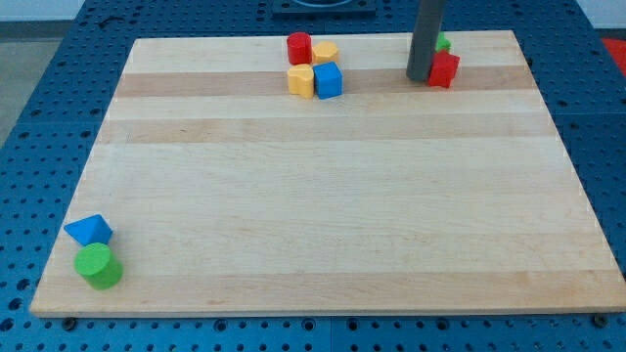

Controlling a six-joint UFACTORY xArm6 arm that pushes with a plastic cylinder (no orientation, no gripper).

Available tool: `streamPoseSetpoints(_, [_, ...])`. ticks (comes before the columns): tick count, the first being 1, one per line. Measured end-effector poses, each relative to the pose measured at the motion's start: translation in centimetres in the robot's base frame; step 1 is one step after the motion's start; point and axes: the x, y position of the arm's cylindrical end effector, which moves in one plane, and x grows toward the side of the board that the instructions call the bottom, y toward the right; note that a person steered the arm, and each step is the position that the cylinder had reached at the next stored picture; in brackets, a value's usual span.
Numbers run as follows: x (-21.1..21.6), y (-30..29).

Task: Point at the yellow hexagon

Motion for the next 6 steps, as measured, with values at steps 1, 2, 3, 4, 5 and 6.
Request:
streamPoseSetpoints(1, [0.0, -1.0])
streamPoseSetpoints(2, [-1.2, -2.7])
streamPoseSetpoints(3, [-4.0, -3.2])
streamPoseSetpoints(4, [-6.3, -5.2])
streamPoseSetpoints(5, [-6.3, -8.6])
streamPoseSetpoints(6, [-4.0, -10.7])
